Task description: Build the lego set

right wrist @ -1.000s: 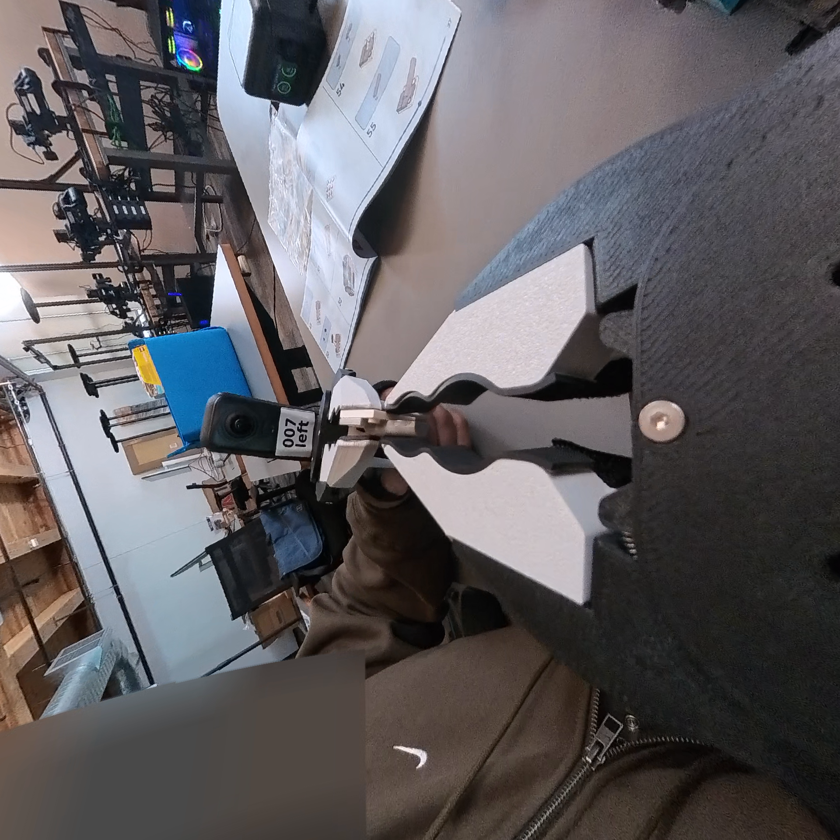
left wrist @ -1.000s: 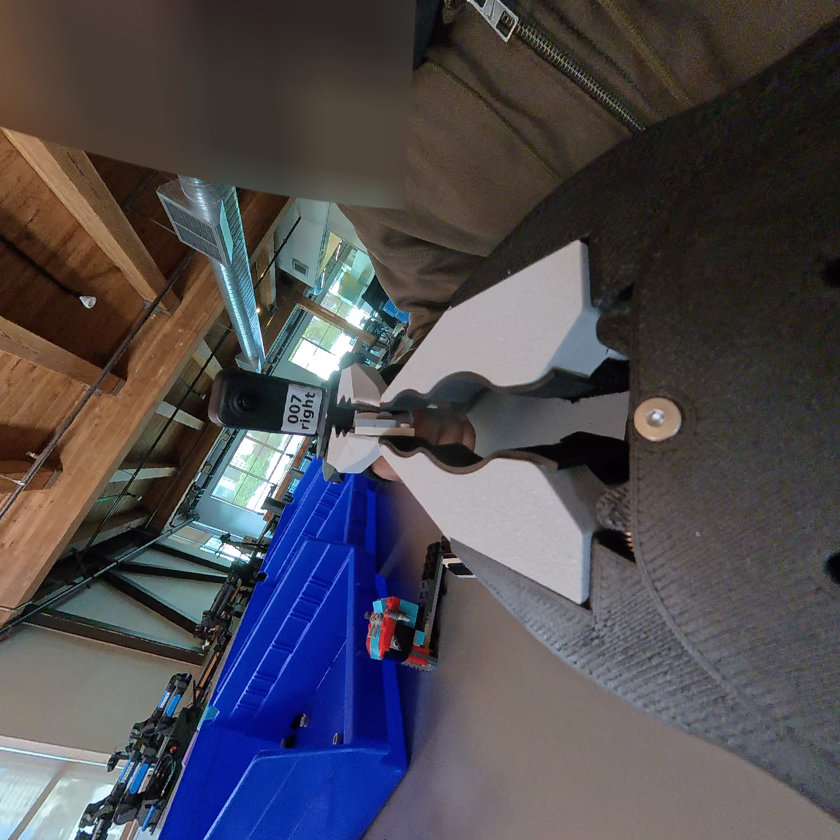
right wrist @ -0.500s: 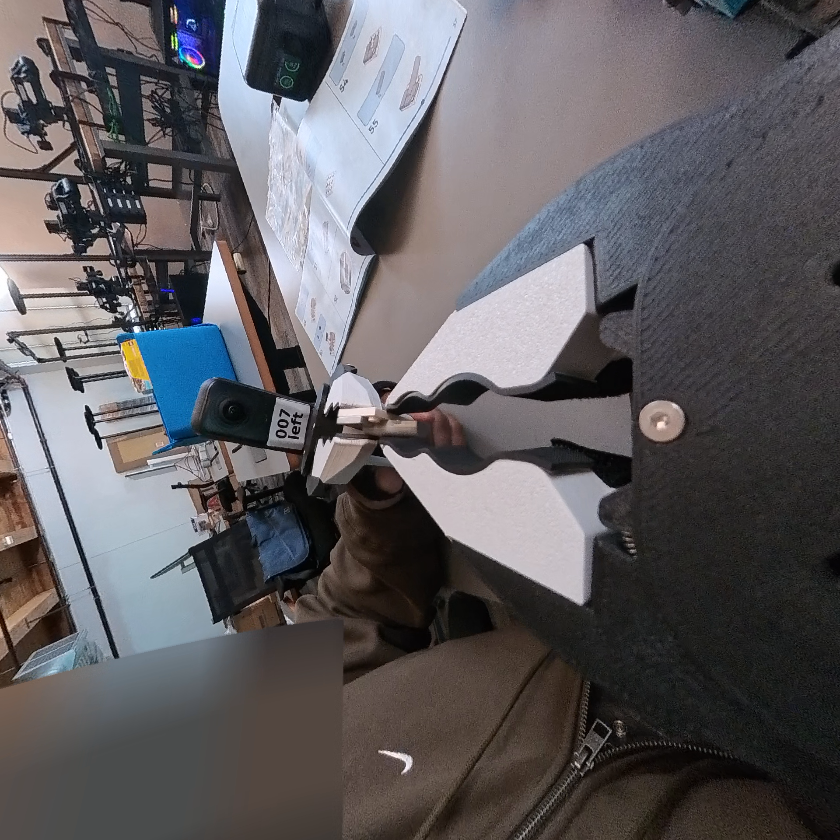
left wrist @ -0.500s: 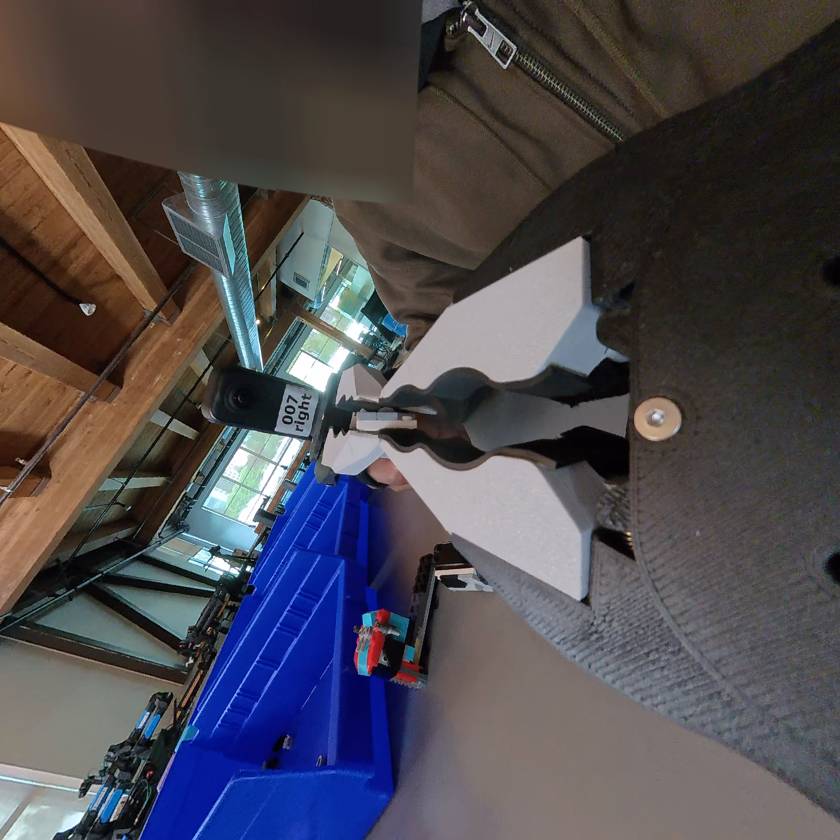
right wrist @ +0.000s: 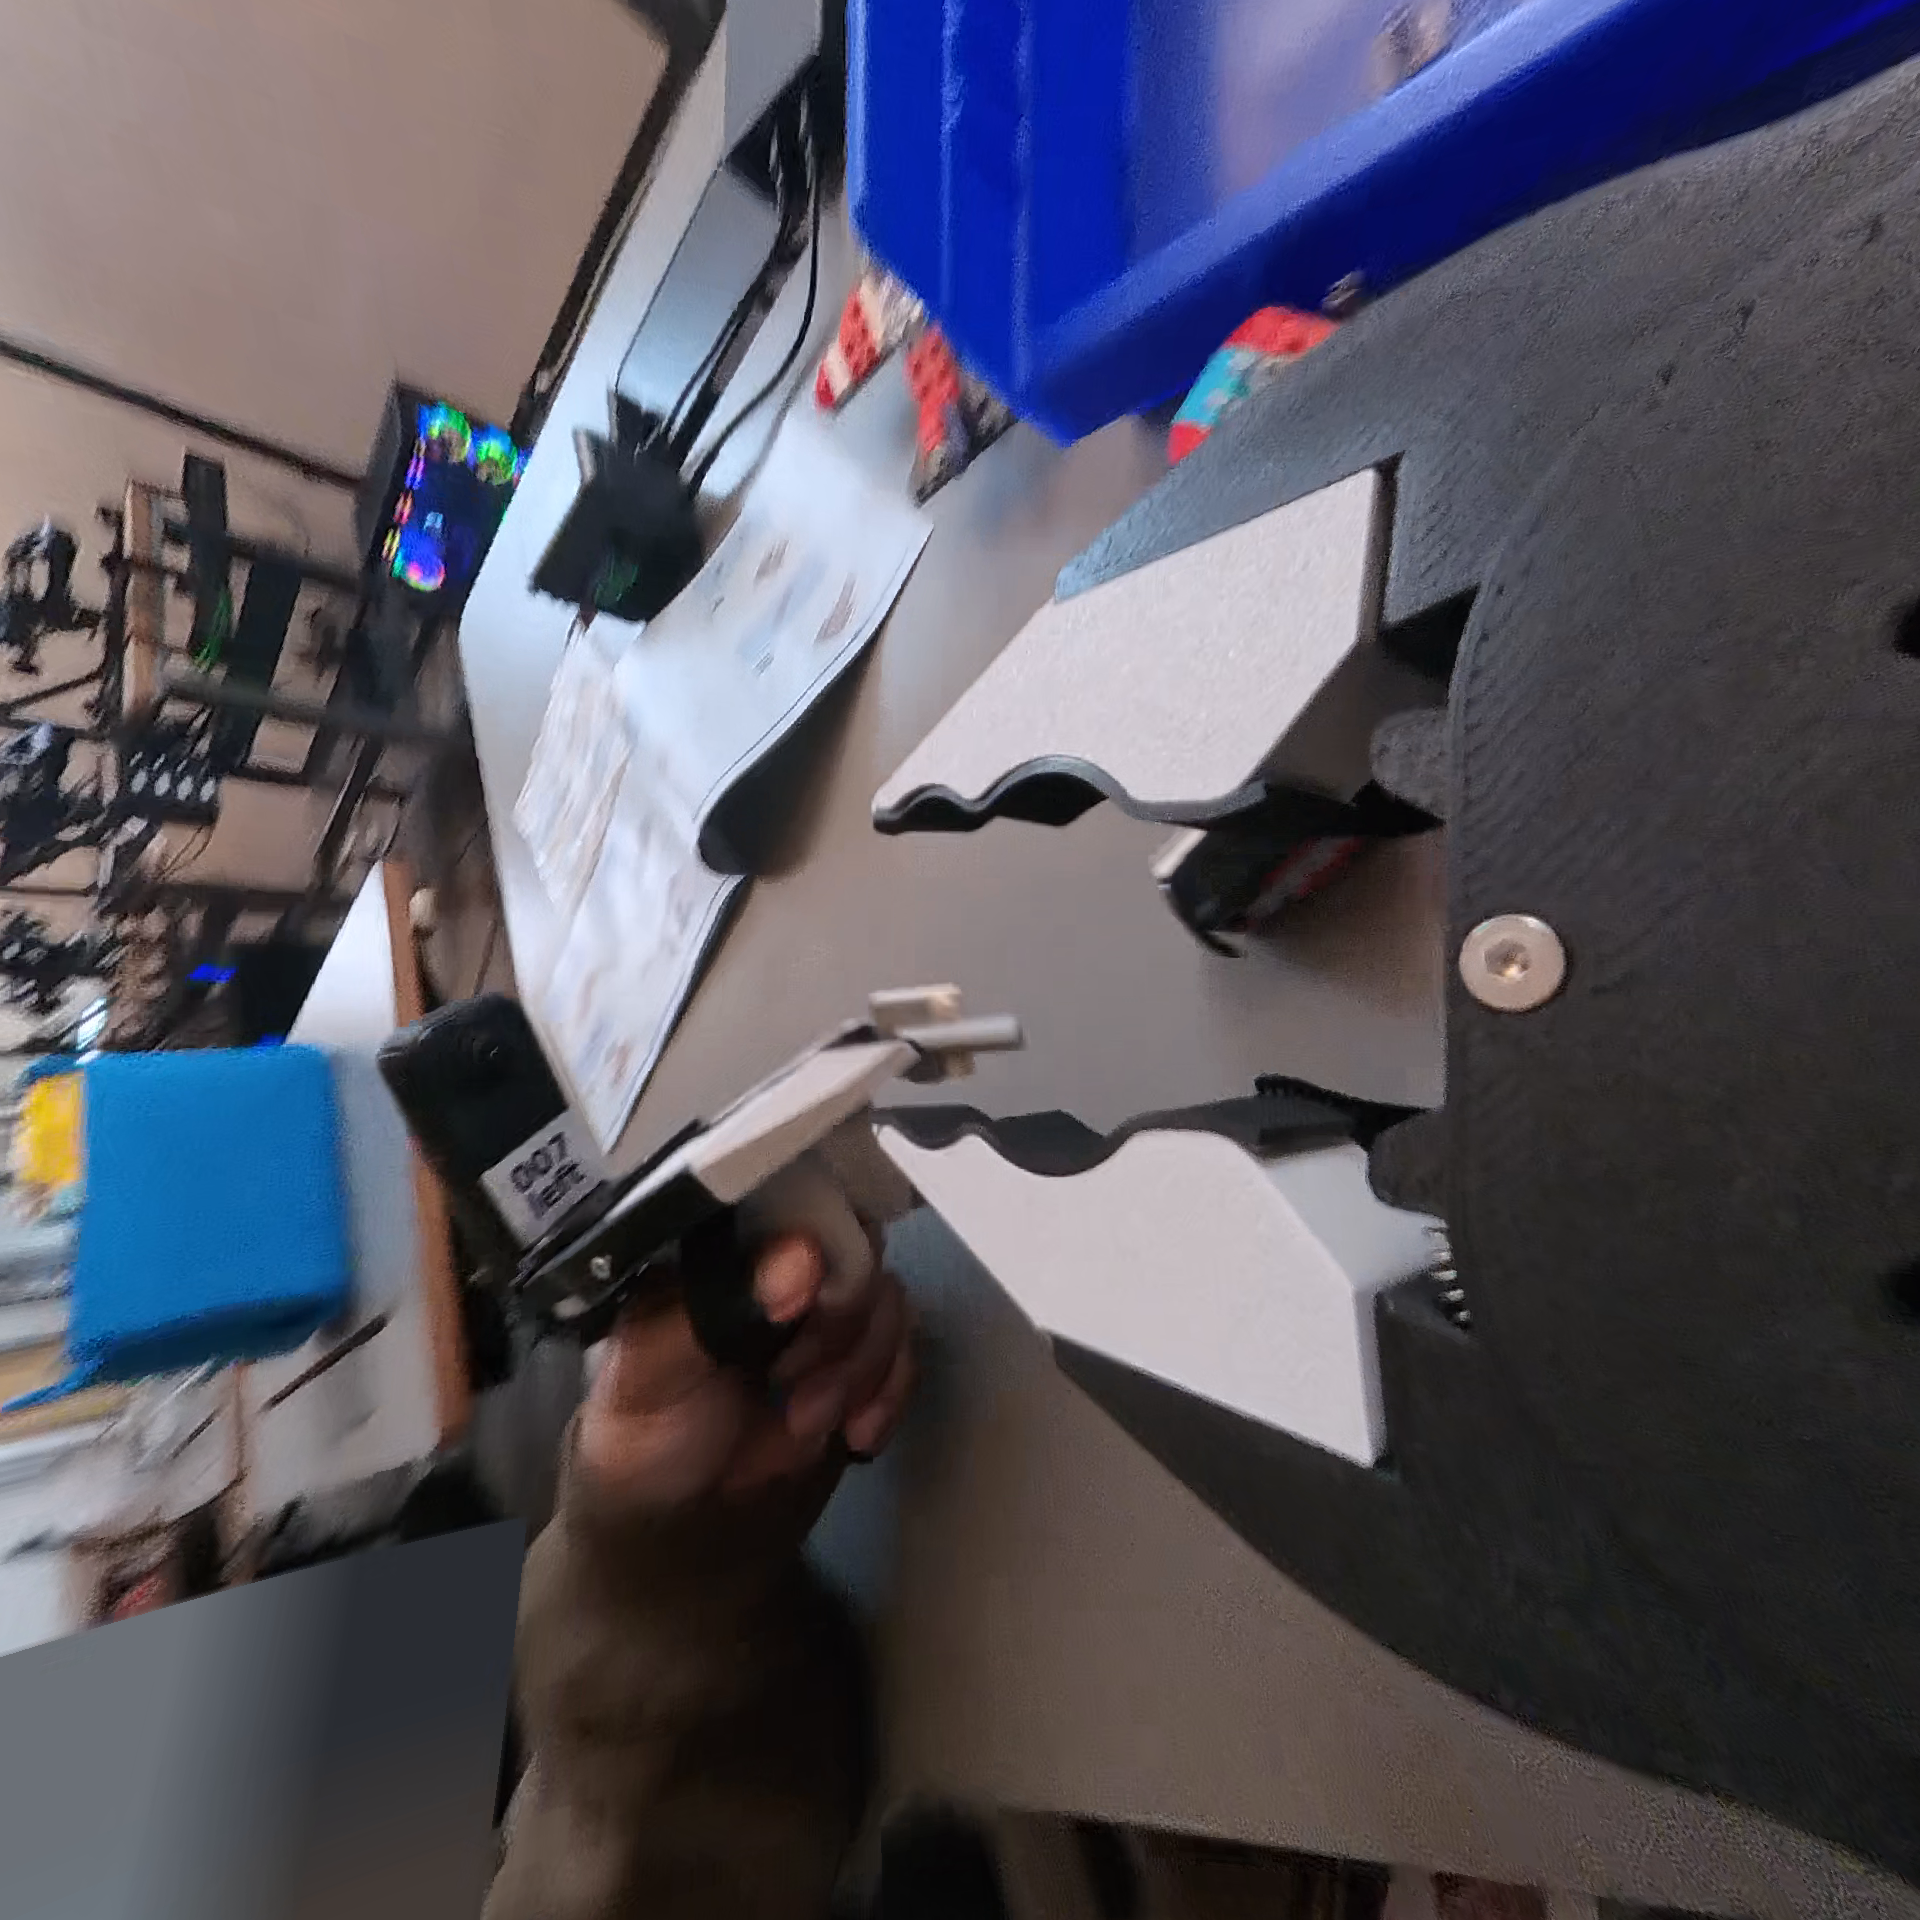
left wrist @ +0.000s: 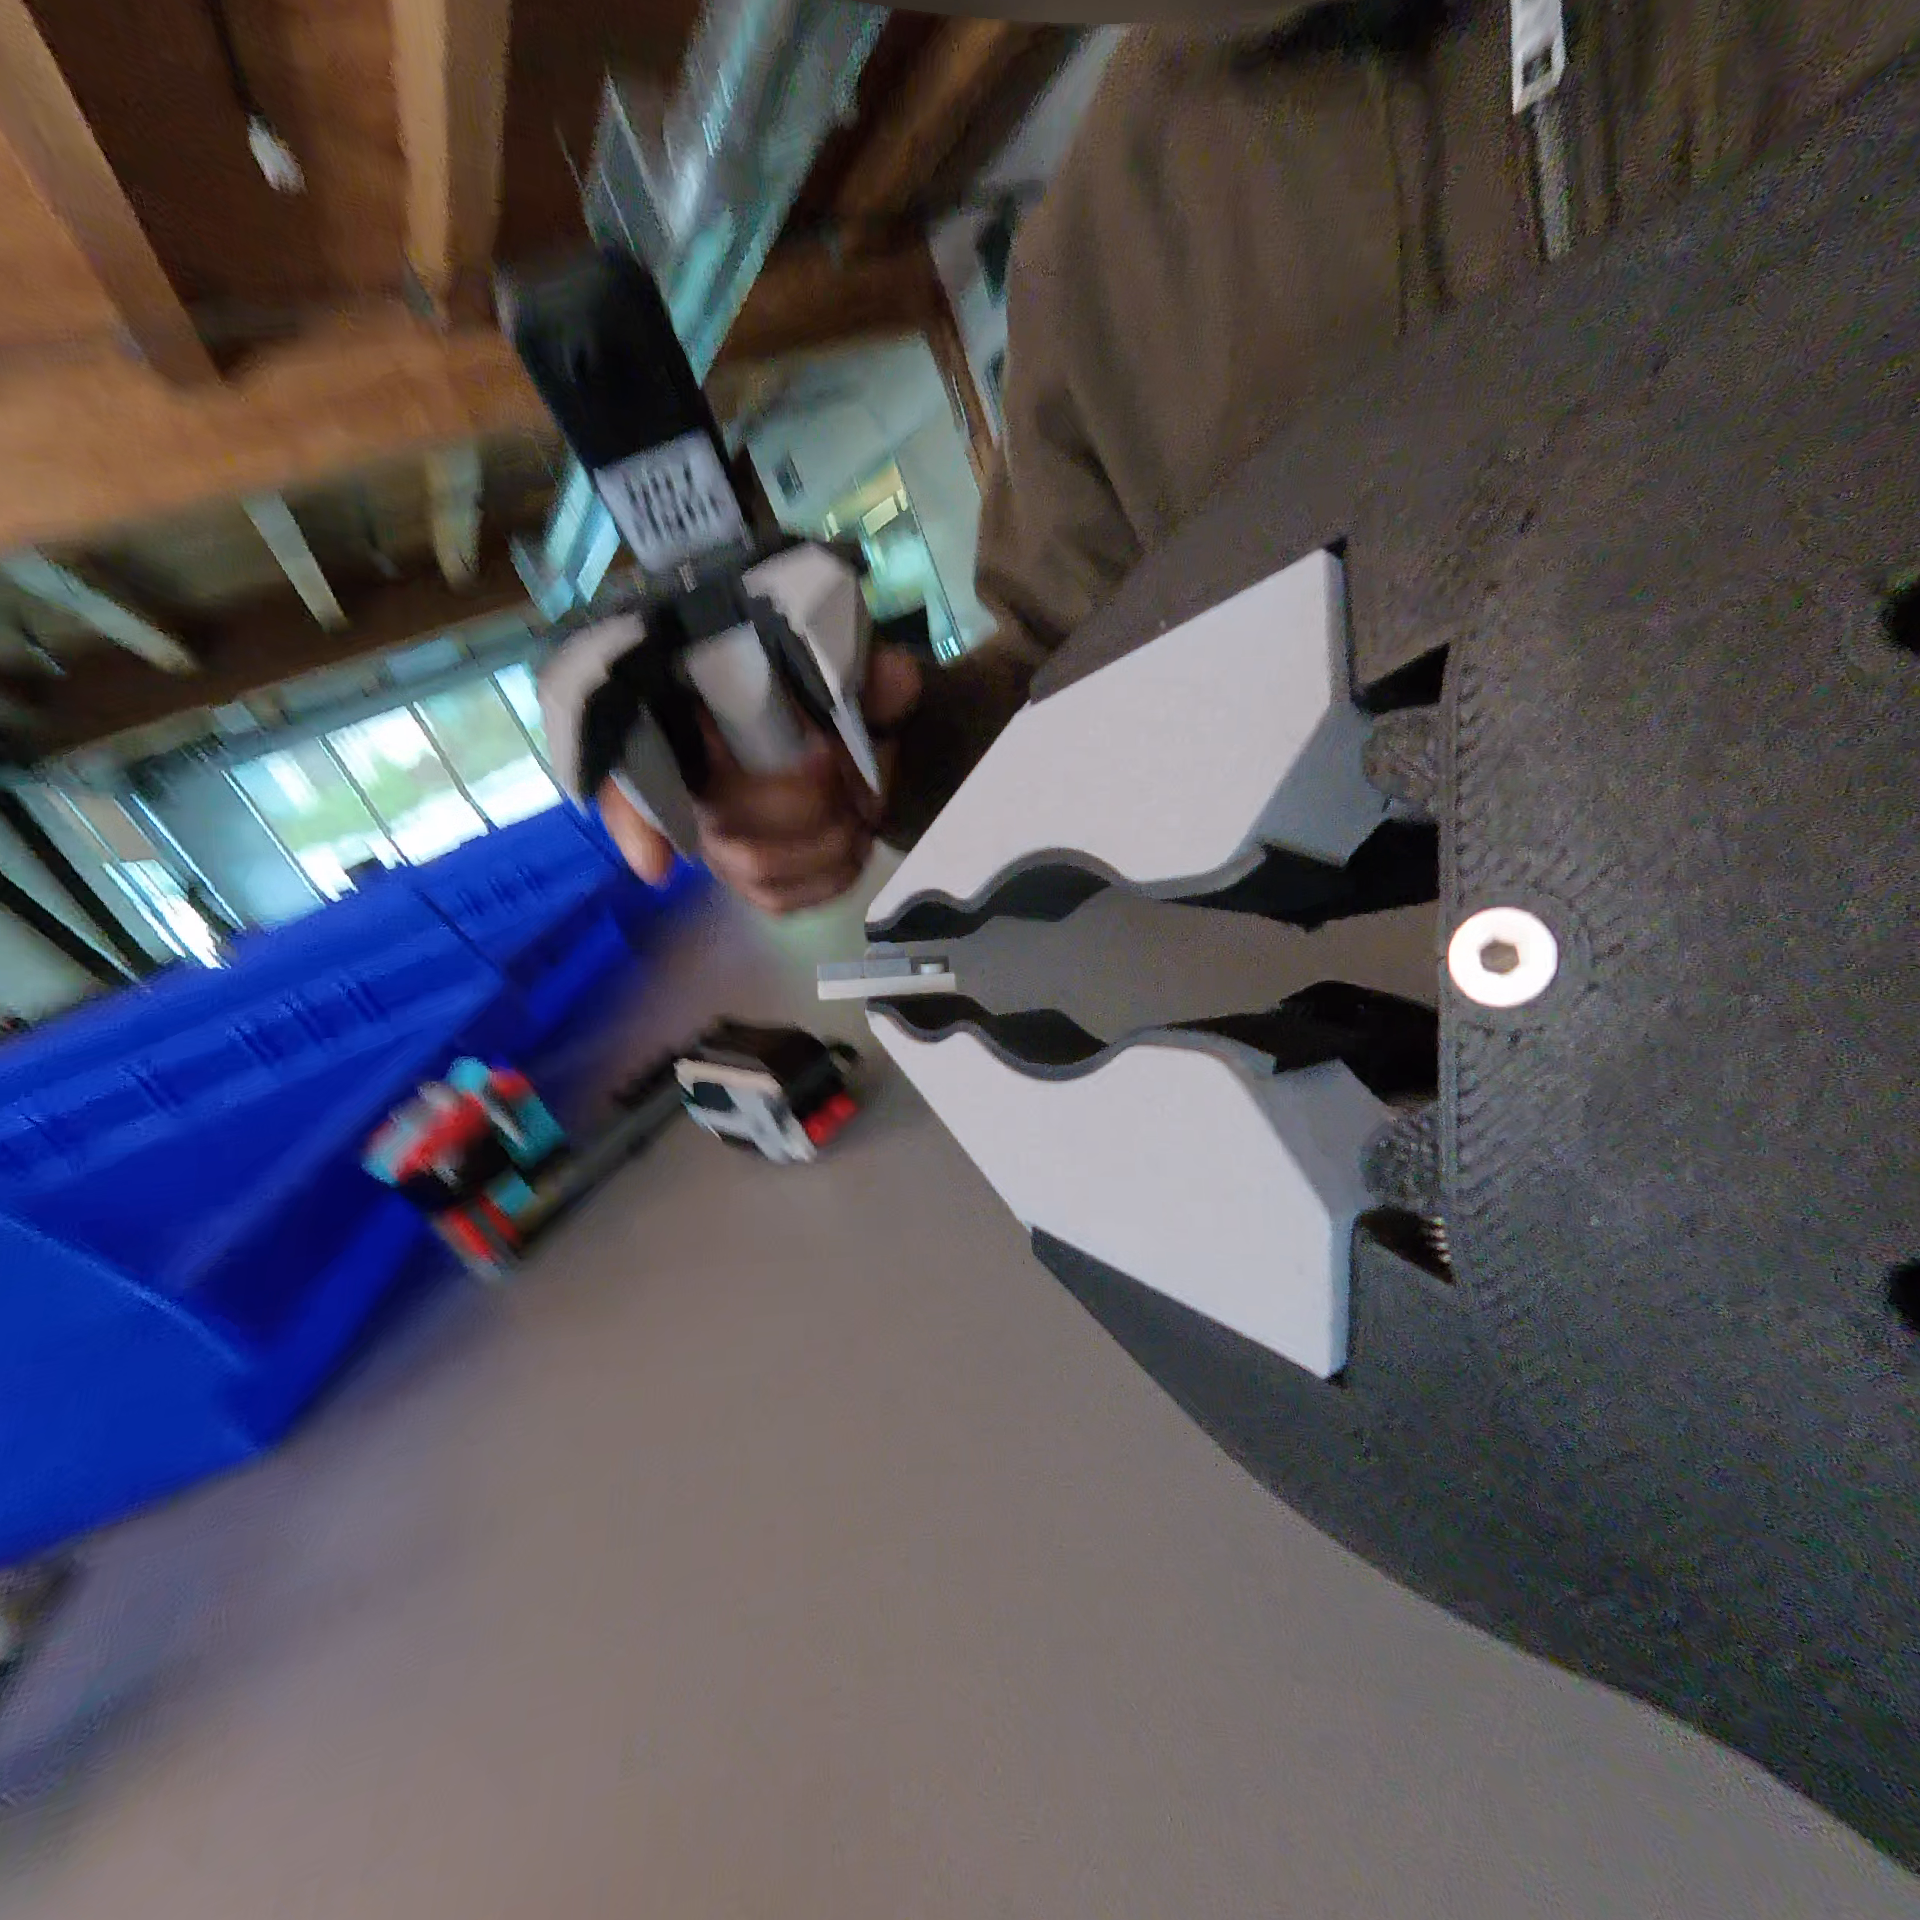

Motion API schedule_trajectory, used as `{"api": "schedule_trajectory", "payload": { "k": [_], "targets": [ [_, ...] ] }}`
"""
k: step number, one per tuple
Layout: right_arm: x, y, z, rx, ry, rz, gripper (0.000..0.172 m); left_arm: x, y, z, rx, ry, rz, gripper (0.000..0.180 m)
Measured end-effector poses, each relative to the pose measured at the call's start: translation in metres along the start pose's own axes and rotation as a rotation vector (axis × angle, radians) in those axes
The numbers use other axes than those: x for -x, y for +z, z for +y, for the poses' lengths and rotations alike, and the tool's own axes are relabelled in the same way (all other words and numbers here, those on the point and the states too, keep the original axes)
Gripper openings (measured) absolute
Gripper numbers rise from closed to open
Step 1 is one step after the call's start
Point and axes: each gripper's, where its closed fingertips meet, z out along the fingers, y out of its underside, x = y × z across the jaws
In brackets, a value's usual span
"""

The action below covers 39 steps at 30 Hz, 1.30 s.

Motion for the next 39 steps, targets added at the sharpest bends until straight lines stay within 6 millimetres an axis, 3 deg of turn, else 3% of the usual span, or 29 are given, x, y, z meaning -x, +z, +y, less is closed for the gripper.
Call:
{"api": "schedule_trajectory", "payload": {
  "k": [6, 13, 18, 24, 33, 35, 39],
  "targets": [
    [0.019, -0.030, 0.020, 0.031, 0.026, 0.082, 0.052, 0.010, 0.002, 0.024, 0.092, 0.059, -0.130, 0.010],
    [0.033, -0.069, 0.031, 0.118, -0.044, 0.249, 0.042, 0.026, 0.006, 0.026, 0.128, 0.018, -0.217, 0.012],
    [0.047, -0.092, 0.038, 0.085, 0.047, 0.257, 0.039, 0.037, 0.001, 0.019, 0.076, 0.065, -0.353, 0.025],
    [0.061, -0.109, 0.035, -0.014, 0.178, 0.237, 0.041, 0.037, -0.021, 0.000, -0.121, 0.088, -0.432, 0.048],
    [0.046, -0.130, 0.035, -0.023, 0.188, 0.391, 0.042, 0.011, -0.051, -0.007, -0.340, 0.201, -0.405, 0.074],
    [0.037, -0.142, 0.035, -0.039, 0.188, 0.426, 0.043, 0.004, -0.057, -0.006, -0.350, 0.294, -0.426, 0.081],
    [0.010, -0.177, 0.045, -0.054, 0.199, 0.527, 0.043, -0.005, -0.066, -0.008, -0.361, 0.490, -0.480, 0.077]
  ]
}}
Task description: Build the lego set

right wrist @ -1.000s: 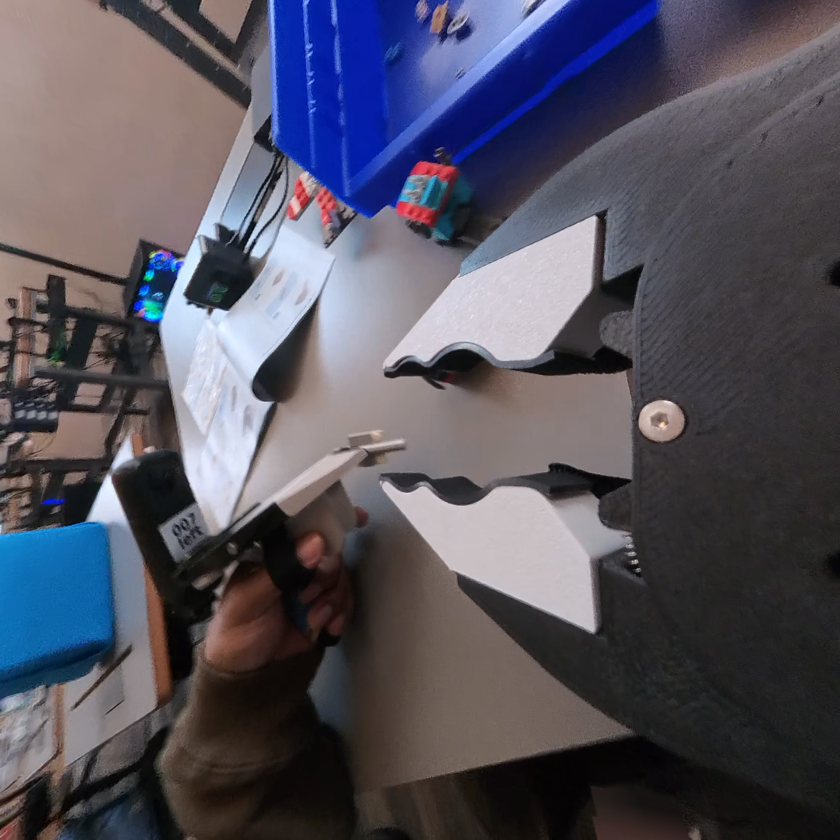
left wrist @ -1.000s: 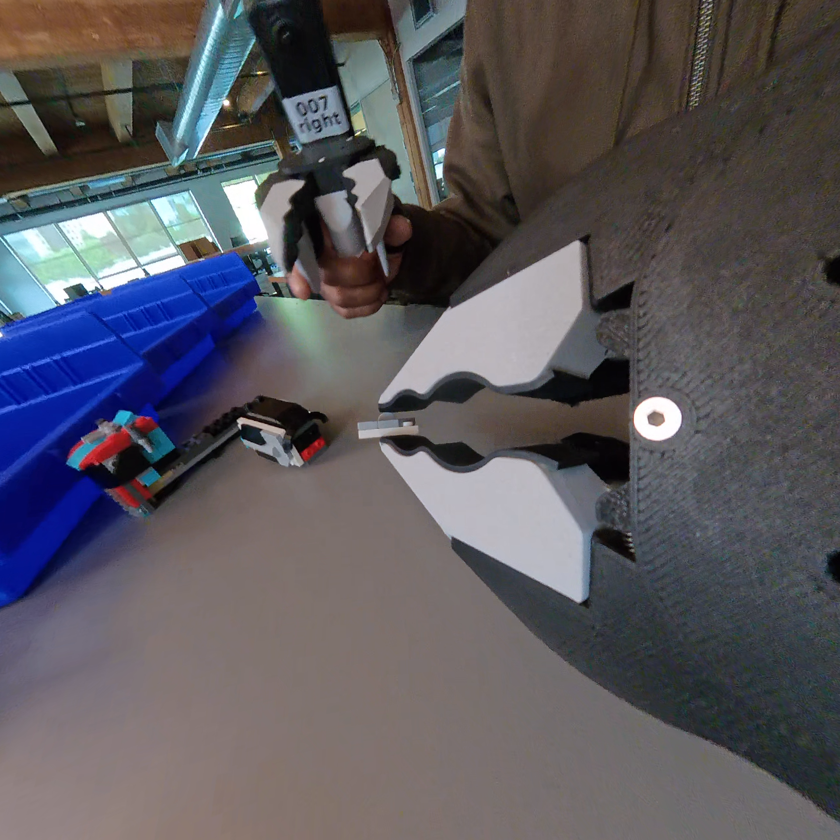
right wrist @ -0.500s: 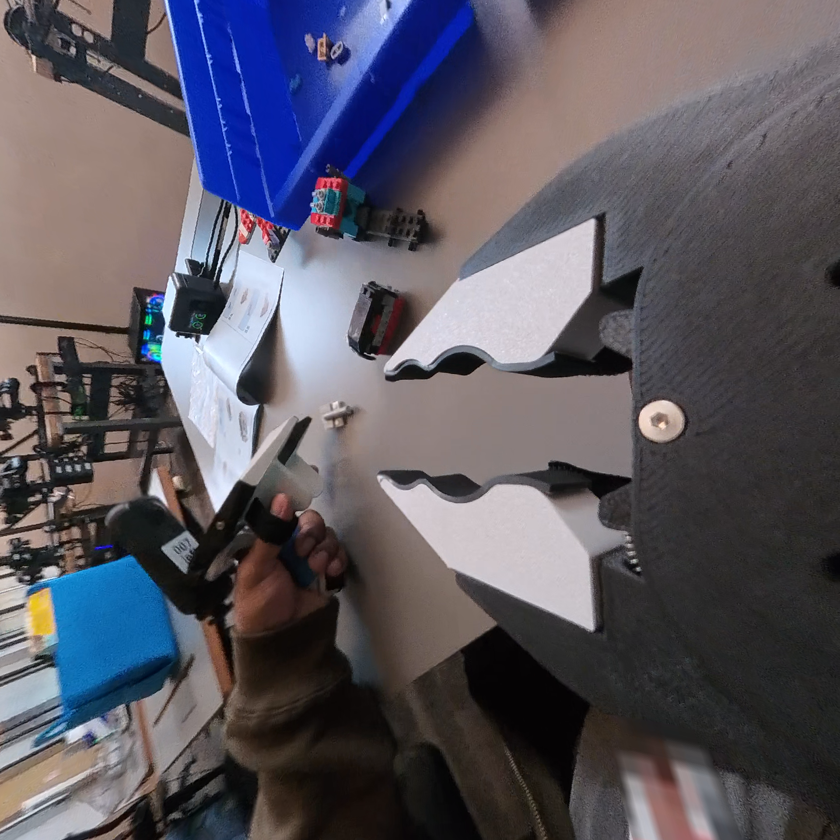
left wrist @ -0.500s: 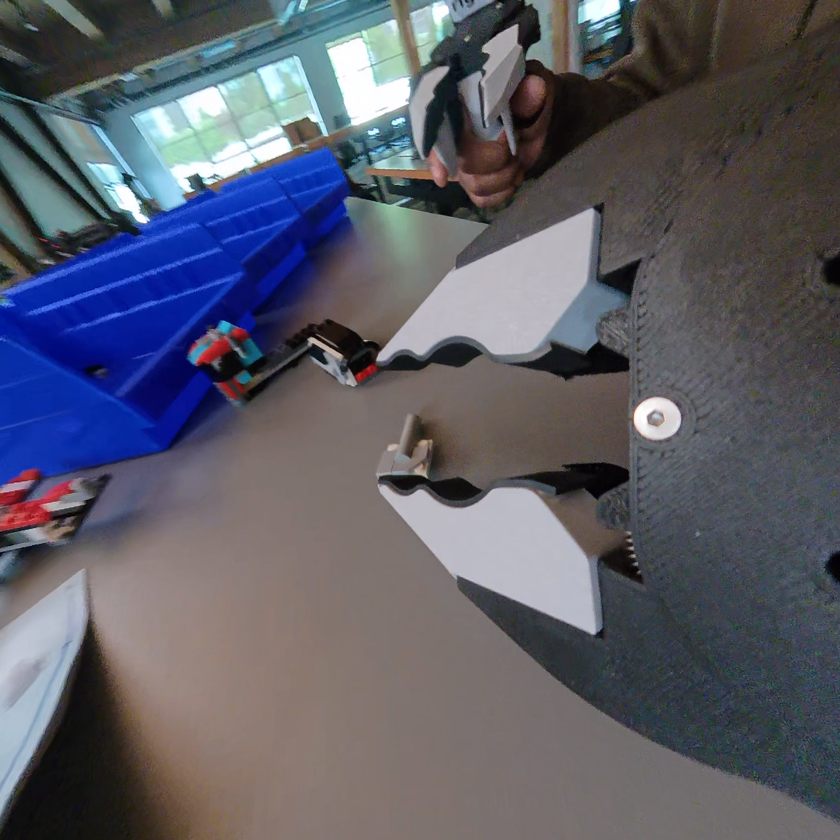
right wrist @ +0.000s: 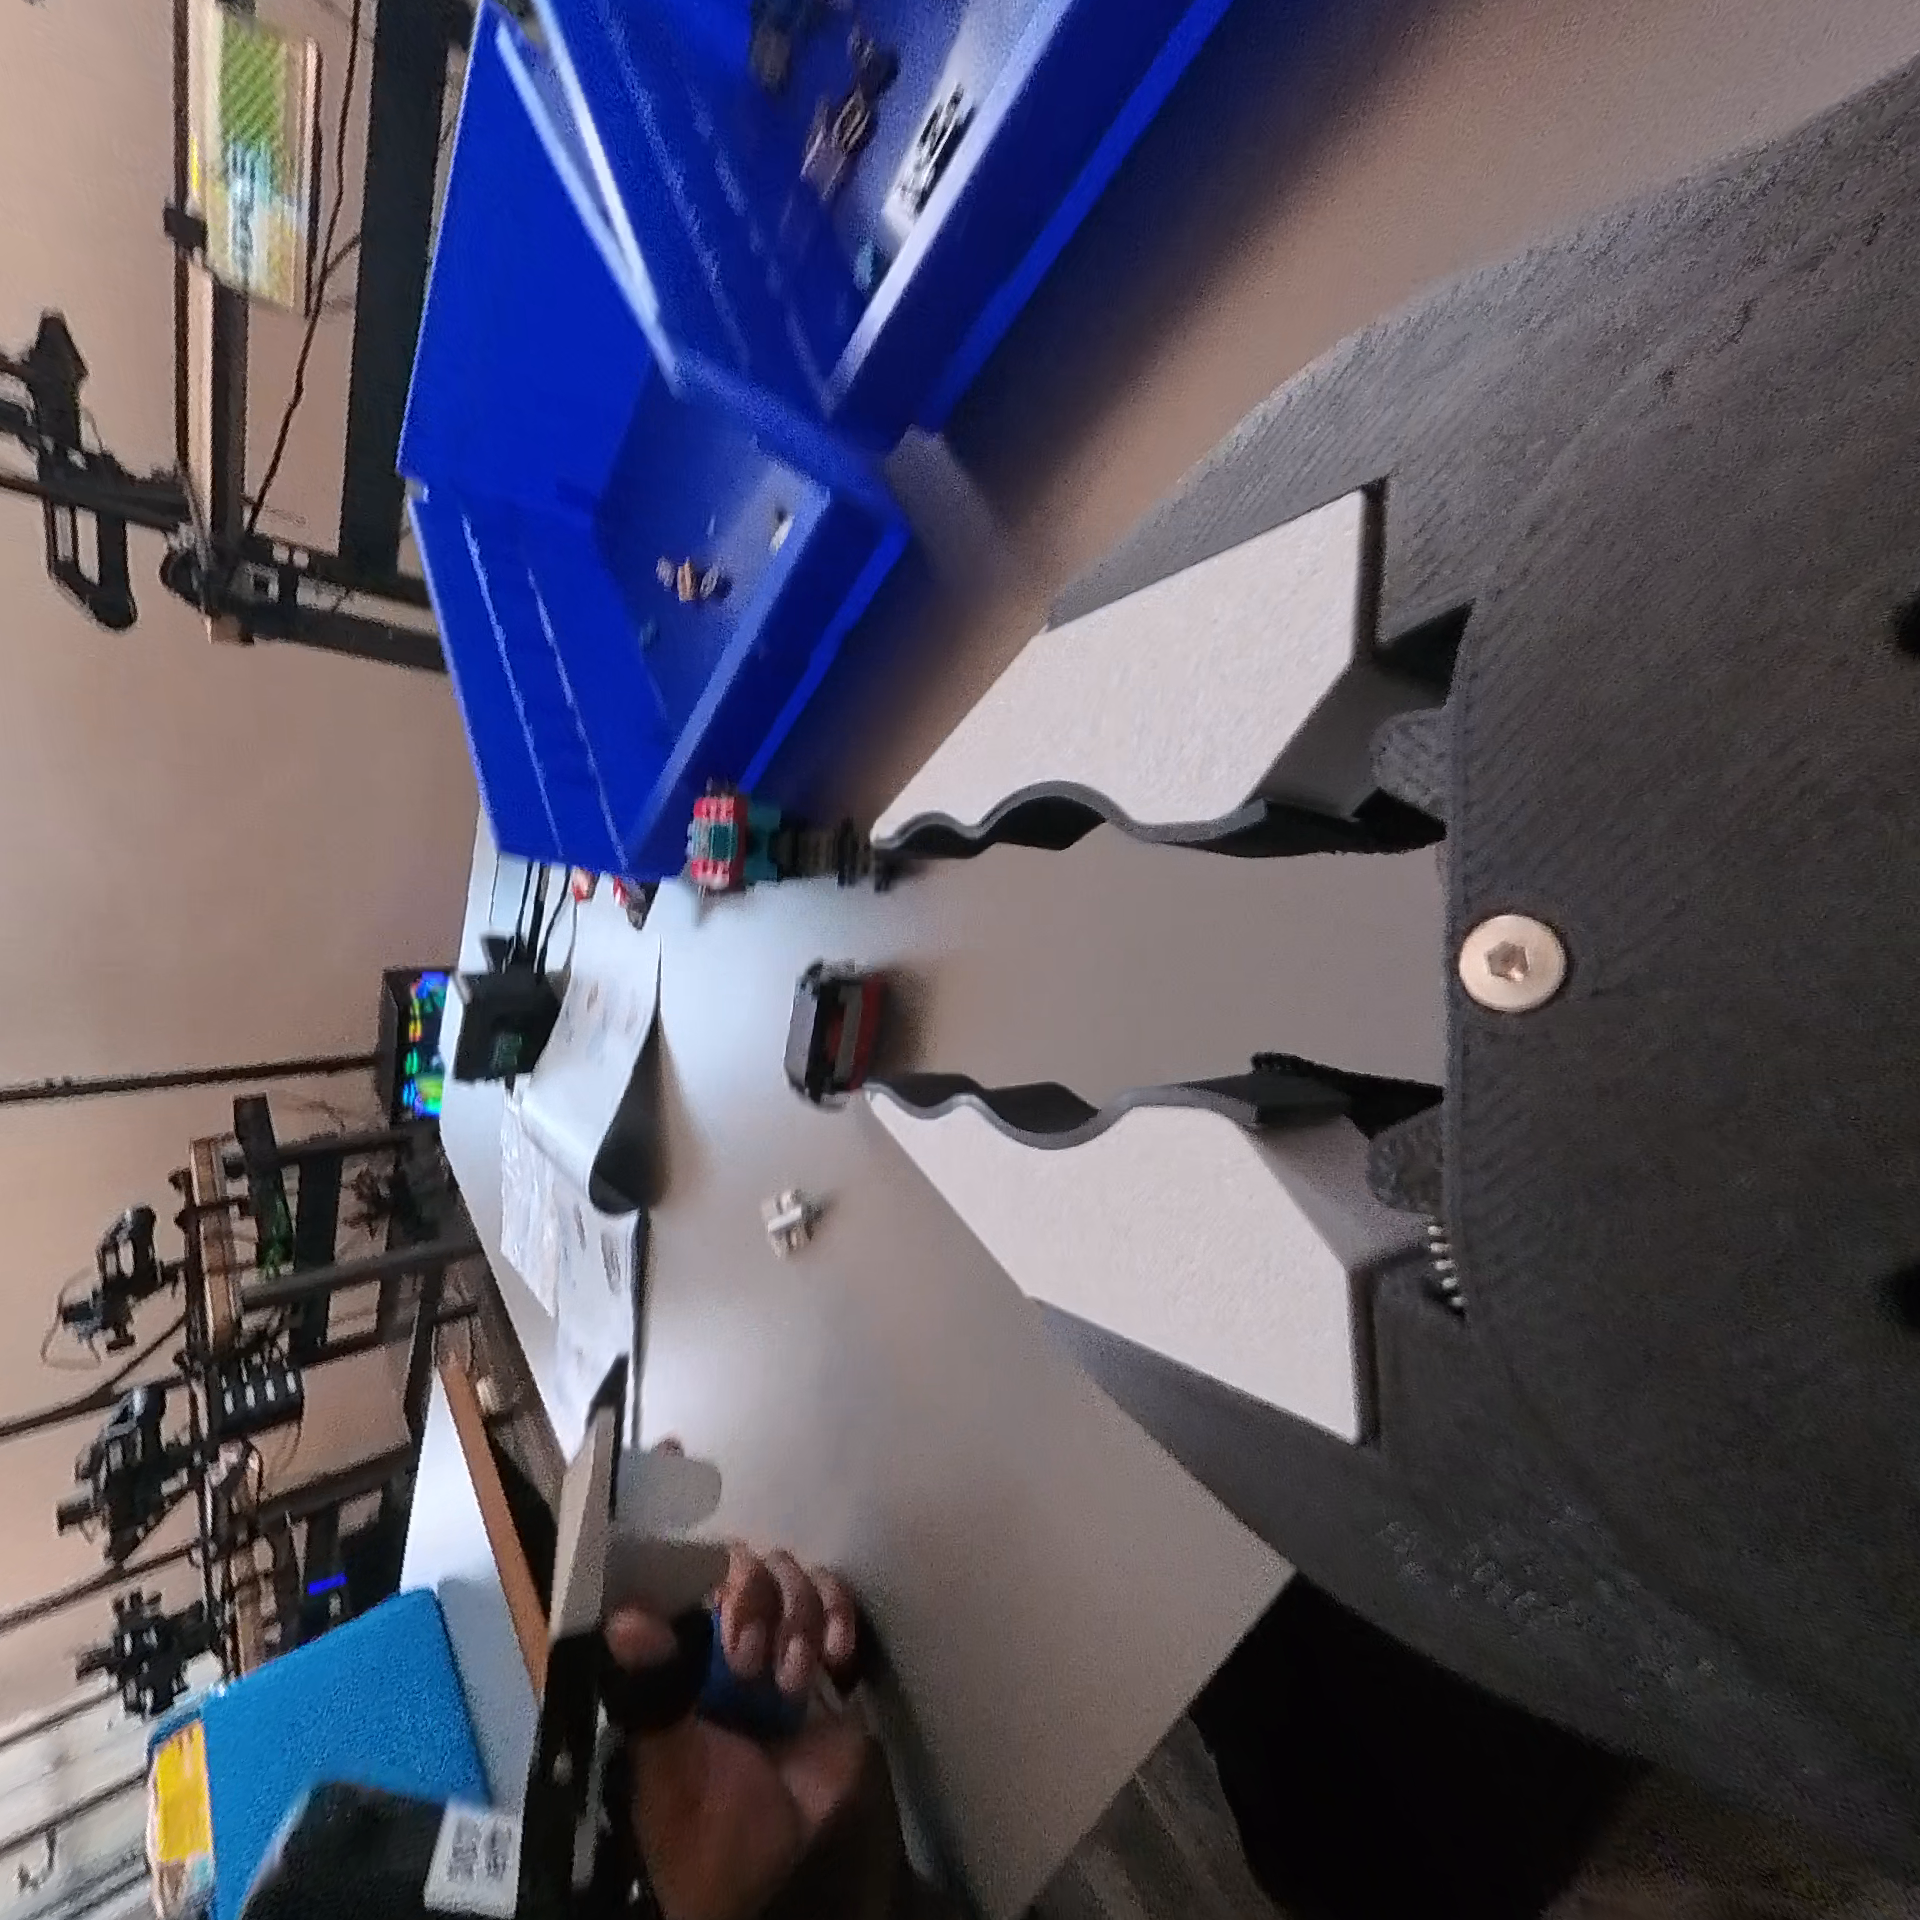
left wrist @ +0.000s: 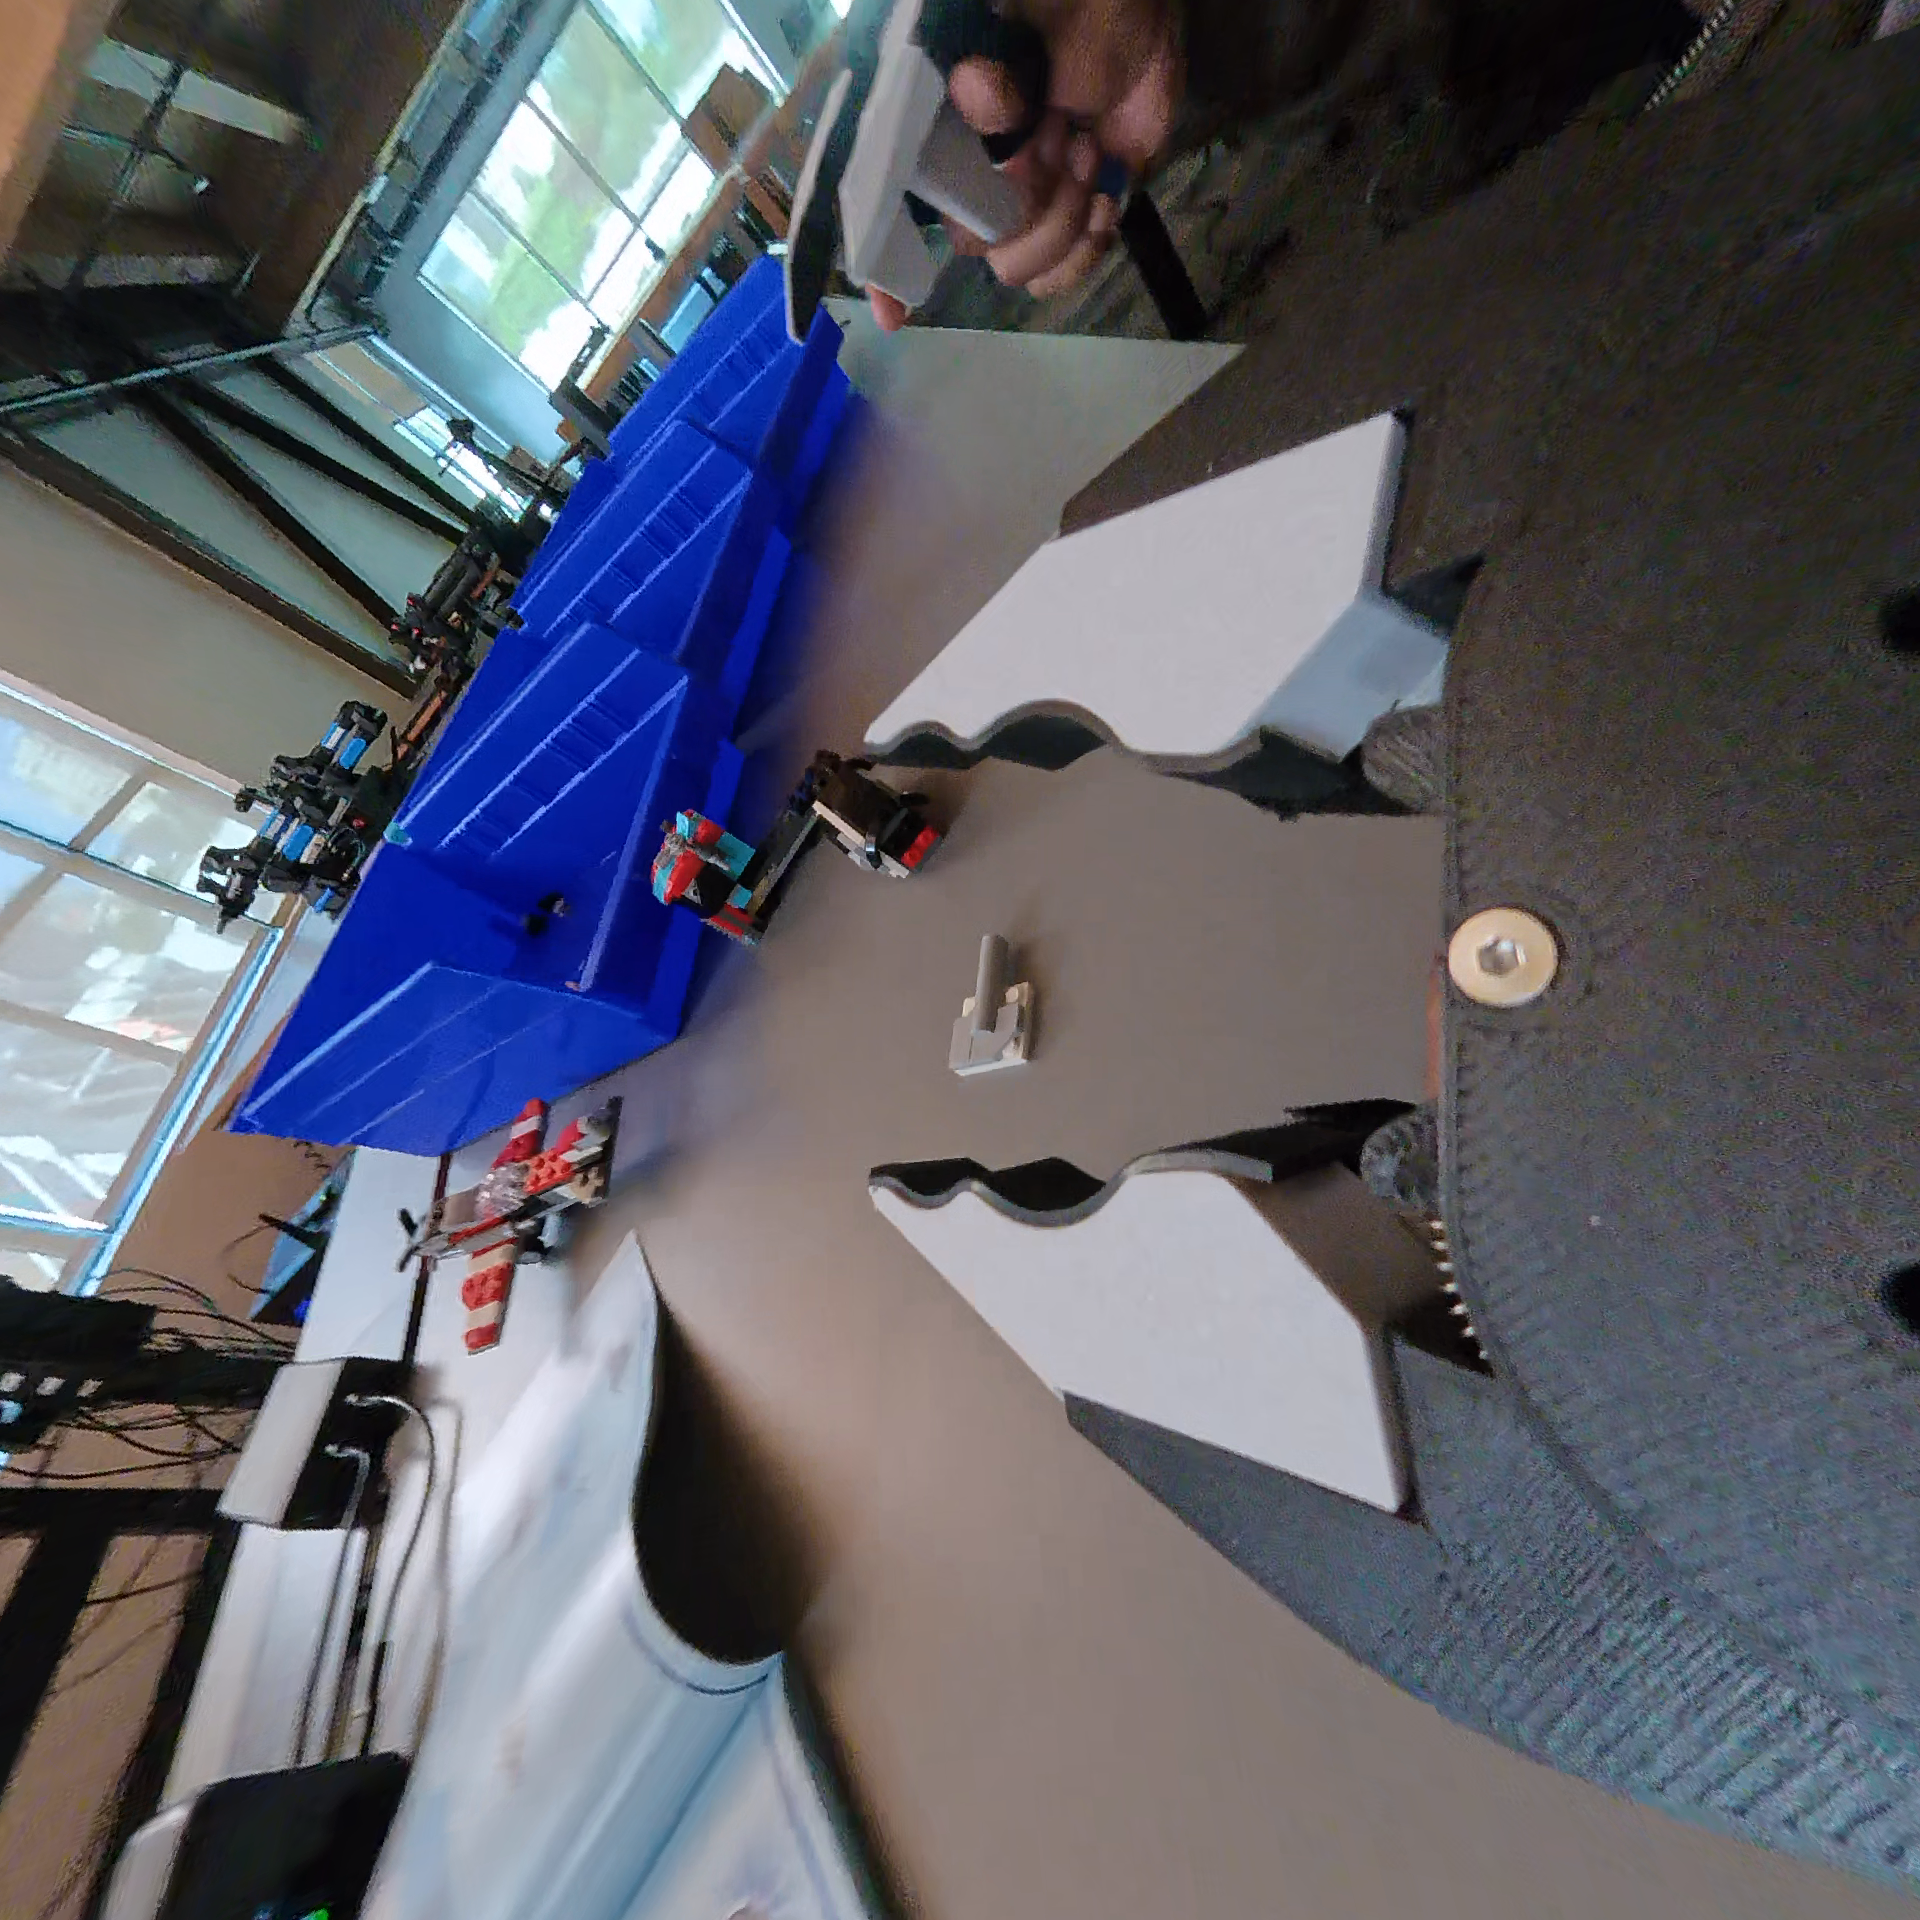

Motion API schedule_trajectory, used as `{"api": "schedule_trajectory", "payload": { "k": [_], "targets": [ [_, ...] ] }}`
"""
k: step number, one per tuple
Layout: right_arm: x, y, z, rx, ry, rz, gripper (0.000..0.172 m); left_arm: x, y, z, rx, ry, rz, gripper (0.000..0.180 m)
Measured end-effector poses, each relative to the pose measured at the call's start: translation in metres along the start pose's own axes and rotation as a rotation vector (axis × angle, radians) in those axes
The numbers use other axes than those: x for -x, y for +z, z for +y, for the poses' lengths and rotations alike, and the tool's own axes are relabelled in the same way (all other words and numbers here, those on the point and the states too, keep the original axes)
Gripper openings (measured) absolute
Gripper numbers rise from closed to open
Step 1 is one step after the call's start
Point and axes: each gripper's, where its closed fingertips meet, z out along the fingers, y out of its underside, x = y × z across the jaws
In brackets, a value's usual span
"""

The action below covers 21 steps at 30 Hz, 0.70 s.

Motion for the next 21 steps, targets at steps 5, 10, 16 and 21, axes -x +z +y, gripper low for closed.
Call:
{"api": "schedule_trajectory", "payload": {
  "k": [5, 10, 16, 21],
  "targets": [
    [-0.072, -0.034, 0.008, 0.018, -0.006, 0.123, 0.041, 0.010, 0.006, -0.008, -0.006, 0.111, -0.043, 0.069],
    [-0.172, -0.091, 0.002, 0.099, -0.112, 0.279, 0.036, 0.021, 0.022, -0.009, 0.040, 0.094, -0.029, 0.067],
    [-0.349, -0.138, 0.000, 0.511, -0.233, 0.476, 0.032, 0.039, 0.037, -0.018, 0.033, -0.011, -0.026, 0.065],
    [-0.489, -0.134, 0.035, 0.948, -0.201, 0.545, 0.033, 0.051, 0.047, -0.024, 0.012, -0.045, -0.070, 0.064]
  ]
}}
